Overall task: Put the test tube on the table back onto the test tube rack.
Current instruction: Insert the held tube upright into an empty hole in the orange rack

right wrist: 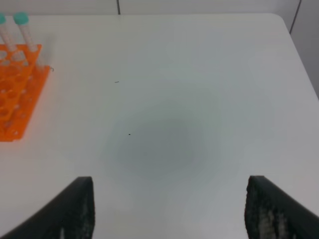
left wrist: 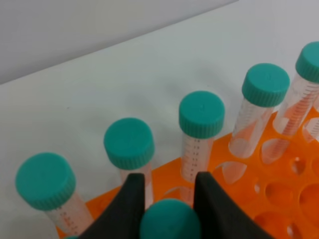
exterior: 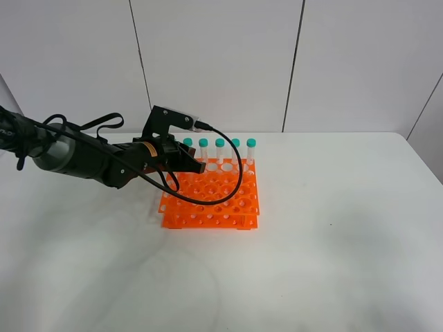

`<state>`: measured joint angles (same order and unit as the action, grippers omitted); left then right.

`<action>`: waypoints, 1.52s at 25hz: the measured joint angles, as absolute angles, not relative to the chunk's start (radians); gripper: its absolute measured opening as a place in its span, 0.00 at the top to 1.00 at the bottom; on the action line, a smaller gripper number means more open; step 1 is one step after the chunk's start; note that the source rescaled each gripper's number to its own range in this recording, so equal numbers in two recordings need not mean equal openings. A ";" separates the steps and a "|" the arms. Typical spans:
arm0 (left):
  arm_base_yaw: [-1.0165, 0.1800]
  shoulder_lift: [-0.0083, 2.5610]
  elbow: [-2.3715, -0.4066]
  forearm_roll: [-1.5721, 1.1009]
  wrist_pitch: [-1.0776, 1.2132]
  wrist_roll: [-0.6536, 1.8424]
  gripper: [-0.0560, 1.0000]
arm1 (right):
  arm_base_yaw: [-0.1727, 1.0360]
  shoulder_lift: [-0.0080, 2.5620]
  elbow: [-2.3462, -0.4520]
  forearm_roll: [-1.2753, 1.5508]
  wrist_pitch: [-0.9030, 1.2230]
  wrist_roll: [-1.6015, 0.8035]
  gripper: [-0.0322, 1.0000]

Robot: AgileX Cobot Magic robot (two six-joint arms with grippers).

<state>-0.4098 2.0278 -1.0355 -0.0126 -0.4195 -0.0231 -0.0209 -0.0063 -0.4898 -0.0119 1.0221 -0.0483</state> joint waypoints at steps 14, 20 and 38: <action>-0.406 2.025 -1.041 -0.012 -0.385 0.008 0.95 | -0.021 -0.006 -0.490 -0.012 1.022 -0.048 0.15; -0.406 2.017 -1.043 -0.012 -0.358 0.011 0.95 | -0.021 -0.006 -0.490 -0.012 1.022 -0.048 0.15; -0.406 2.018 -1.083 -0.012 -0.300 0.007 0.95 | -0.021 -0.006 -0.490 -0.012 1.022 -0.048 0.15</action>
<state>-0.4062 2.0185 -1.0826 -0.0122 -0.3000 0.0074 -0.0209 -0.0063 -0.4898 -0.0119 1.0221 -0.0483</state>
